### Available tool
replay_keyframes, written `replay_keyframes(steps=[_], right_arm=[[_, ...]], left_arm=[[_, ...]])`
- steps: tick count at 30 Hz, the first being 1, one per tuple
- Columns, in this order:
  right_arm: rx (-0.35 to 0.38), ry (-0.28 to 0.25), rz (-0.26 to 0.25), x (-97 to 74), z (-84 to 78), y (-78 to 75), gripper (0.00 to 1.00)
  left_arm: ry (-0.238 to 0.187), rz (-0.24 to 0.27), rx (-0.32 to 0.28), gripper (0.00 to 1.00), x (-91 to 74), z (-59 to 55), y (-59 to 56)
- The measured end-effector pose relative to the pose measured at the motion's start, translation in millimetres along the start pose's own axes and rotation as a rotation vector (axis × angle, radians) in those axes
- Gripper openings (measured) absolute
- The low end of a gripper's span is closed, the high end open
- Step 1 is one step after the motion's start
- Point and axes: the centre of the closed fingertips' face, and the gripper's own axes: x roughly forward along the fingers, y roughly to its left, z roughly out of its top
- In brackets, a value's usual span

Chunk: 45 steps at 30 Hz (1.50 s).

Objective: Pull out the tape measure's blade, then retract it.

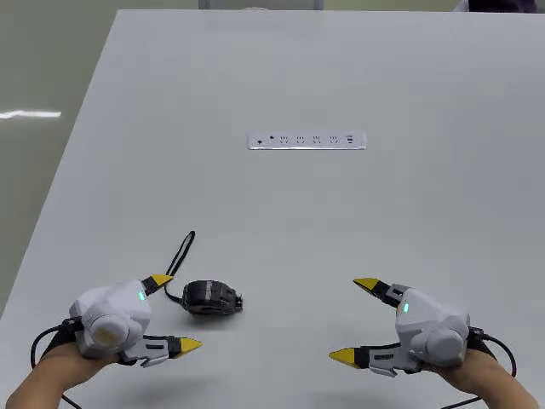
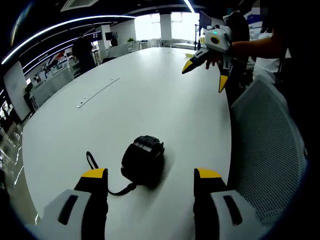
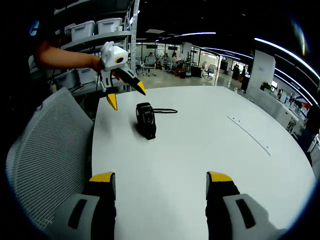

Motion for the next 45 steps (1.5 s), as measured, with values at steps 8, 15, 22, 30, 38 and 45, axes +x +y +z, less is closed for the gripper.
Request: replay_keyframes(steps=[8, 15, 22, 30, 38, 45], right_arm=[[-0.034, 0.014, 0.041, 13.2, -0.8, -3.7, 0.70], [-0.062, 0.013, 0.073, 25.6, 0.2, -4.4, 0.65], [-0.078, 0.012, 0.098, 36.5, 2.3, -5.5, 0.61], [-0.101, 0.021, 0.129, 47.7, 1.1, -5.4, 0.58], [-0.111, 0.011, 0.152, 58.4, 5.5, -5.0, 0.56], [-0.121, 0.009, 0.174, 68.5, 6.3, -4.7, 0.53]], left_arm=[[0.031, -0.031, 0.058, 0.61, 8.7, -1.3, 5.6], [0.061, -0.057, 0.116, 0.58, 18.0, -2.3, 10.6], [0.093, -0.081, 0.161, 0.54, 23.4, -6.2, 13.7], [0.141, -0.117, 0.204, 0.51, 33.4, -17.9, 14.2], [0.141, -0.144, 0.240, 0.47, 39.9, -20.8, 16.3], [0.143, -0.166, 0.252, 0.43, 43.7, -21.8, 16.3]])
